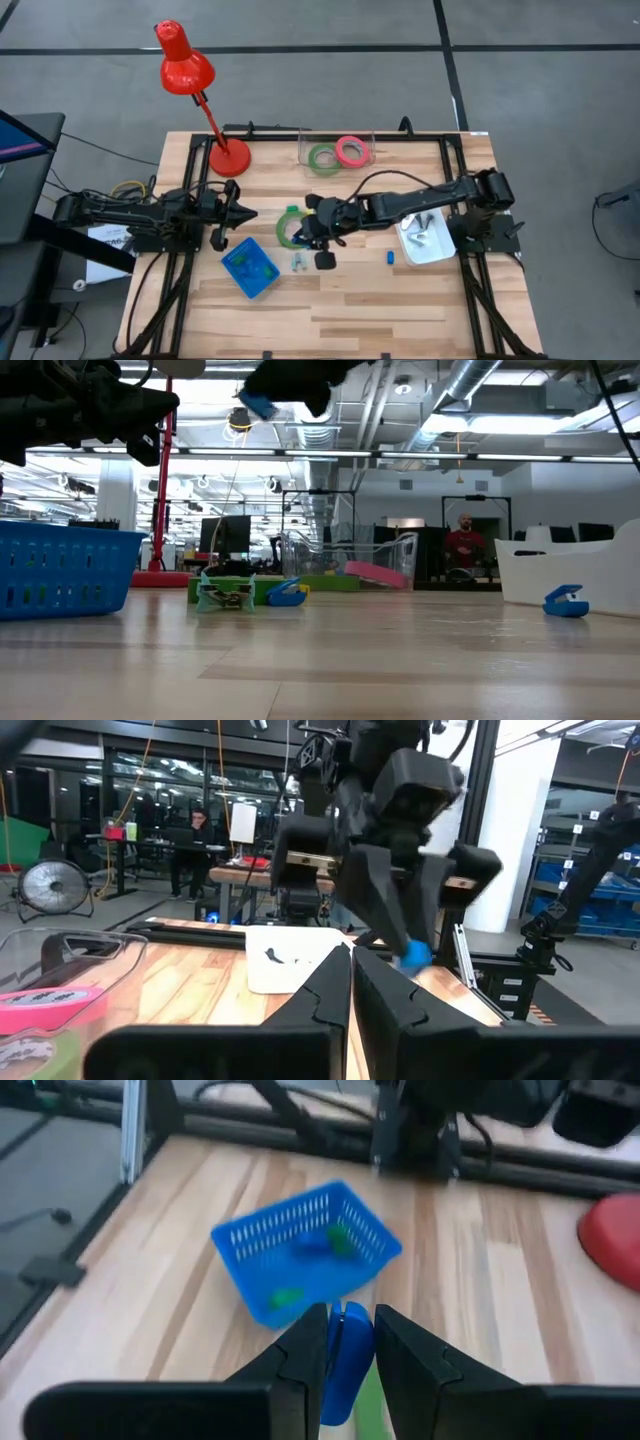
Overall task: Pick and place Stapler, Stapler remover, tape
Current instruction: Put the middle blue stapler into the blue bin, then put the right blue stapler into the blue bin
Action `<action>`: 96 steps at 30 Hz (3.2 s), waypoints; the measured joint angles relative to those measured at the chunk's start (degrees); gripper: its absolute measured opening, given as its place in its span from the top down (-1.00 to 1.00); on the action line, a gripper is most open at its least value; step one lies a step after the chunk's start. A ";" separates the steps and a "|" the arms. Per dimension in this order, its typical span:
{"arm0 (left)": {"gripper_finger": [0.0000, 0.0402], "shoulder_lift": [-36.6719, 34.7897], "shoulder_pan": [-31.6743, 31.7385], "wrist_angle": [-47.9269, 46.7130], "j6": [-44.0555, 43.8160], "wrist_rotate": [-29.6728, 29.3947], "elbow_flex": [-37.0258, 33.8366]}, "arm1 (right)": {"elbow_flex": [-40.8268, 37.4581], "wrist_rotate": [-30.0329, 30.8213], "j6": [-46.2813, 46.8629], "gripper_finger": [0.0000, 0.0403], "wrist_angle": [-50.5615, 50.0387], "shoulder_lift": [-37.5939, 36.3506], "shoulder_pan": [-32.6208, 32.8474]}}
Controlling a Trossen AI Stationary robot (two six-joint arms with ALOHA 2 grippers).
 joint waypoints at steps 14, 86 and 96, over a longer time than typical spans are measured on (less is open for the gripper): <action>0.96 -0.02 -0.02 -0.01 0.01 0.00 0.00 | 11.57 -2.96 0.10 0.63 2.34 12.20 0.68; 0.96 -0.02 0.00 0.01 0.01 0.00 0.00 | 32.31 -7.57 2.57 -0.15 0.51 33.03 1.04; 0.96 -0.02 -0.02 0.01 -0.01 0.00 0.00 | 32.20 -8.92 0.88 -0.18 -5.74 30.23 1.26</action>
